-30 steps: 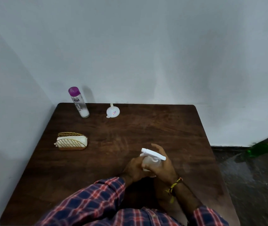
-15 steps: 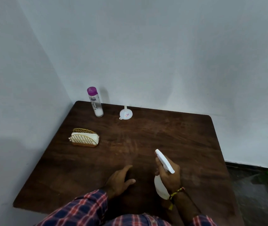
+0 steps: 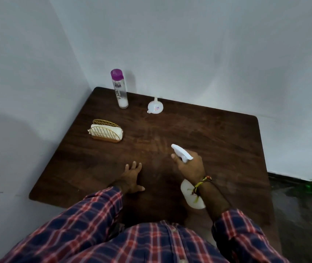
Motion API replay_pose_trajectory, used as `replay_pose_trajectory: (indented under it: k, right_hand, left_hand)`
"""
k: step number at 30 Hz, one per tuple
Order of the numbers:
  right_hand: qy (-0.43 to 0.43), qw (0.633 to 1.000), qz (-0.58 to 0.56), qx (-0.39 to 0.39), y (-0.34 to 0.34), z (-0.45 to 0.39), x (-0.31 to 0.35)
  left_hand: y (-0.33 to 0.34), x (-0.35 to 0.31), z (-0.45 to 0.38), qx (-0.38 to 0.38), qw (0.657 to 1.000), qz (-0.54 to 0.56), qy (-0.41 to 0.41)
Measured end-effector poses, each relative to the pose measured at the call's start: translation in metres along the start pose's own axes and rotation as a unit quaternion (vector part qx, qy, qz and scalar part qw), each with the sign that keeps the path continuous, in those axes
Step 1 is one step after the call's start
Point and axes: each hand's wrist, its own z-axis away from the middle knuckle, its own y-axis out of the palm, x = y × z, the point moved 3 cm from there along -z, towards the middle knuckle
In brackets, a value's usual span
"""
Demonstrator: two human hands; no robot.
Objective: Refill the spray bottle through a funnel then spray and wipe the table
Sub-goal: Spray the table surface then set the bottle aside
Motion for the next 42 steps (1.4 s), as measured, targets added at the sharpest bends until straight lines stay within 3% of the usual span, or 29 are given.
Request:
replay_pose_trajectory:
  k: [17,24,27,33,37,42]
  right_hand:
    - [0.106,0.994,0.034,-0.019,0.018,0.006,0.032]
    - [0.082,0.98,0.123,0.131,0.026,0.03,0.006]
    - [0.116,0.968,0.172,0.139,0.022,0.046,0.004]
    - [0.142,0.976,0.148,0.073,-0.002,0.046,-0.001]
    - [0.187,0.979,0.063,-0.056,-0.032,0.039,0.005]
    - [0.229,0.968,0.076,-0.063,-0.052,0.036,-0.001]
  left_hand:
    - [-0.002,0.015,0.0,0.038,0.999,0.009,0.016]
    - [-0.002,0.011,0.0,0.029,1.0,0.01,0.007]
    - [0.0,0.01,0.001,0.021,1.0,0.016,0.004]
    - [0.002,-0.002,0.002,0.013,1.0,0.012,-0.022]
    - [0.007,-0.01,0.0,-0.012,0.999,0.004,-0.043]
    - [0.008,-0.028,0.001,-0.036,0.999,0.007,-0.029]
